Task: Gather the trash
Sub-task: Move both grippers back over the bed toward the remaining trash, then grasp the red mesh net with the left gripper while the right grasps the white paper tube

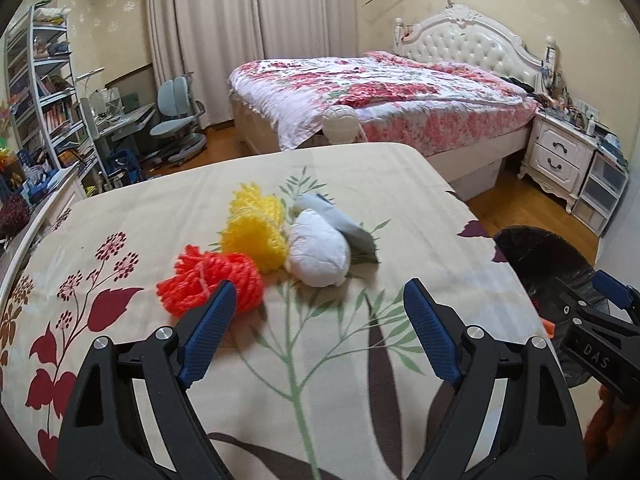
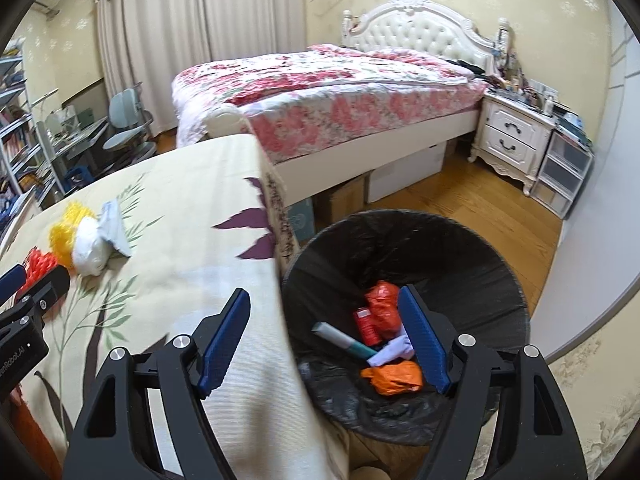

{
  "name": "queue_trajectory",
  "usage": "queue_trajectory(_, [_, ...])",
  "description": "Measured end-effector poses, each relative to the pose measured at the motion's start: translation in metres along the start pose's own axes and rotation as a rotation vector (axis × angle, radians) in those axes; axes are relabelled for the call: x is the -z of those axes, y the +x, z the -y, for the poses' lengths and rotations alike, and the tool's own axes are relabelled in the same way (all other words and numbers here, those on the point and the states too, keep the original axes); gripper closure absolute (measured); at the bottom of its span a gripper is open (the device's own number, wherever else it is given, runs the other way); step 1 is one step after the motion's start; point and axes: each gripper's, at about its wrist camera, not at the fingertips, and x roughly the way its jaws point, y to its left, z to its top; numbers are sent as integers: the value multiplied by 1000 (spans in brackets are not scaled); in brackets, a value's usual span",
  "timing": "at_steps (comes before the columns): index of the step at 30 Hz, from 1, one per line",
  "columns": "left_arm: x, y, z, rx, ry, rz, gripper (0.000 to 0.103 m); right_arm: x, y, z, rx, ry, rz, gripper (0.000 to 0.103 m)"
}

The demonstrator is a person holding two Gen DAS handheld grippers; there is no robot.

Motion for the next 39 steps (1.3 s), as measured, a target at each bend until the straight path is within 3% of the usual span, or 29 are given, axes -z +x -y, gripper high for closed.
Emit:
queue_trajectory(11, [13, 3, -63, -93, -94, -29, 17, 5, 1, -55, -113, -91, -28, 29])
queue_trajectory(22, [4, 34, -86, -12, -130, -98, 17, -1, 6, -94, -165, -163, -36, 29])
queue_trajectory(31, [4, 37, -79, 11, -76, -84, 44, -10, 7, -106, -180, -175, -28, 29])
queue_trajectory(39, [9, 25, -87, 12, -93, -68, 53, -20, 9, -118, -200, -198, -16, 29])
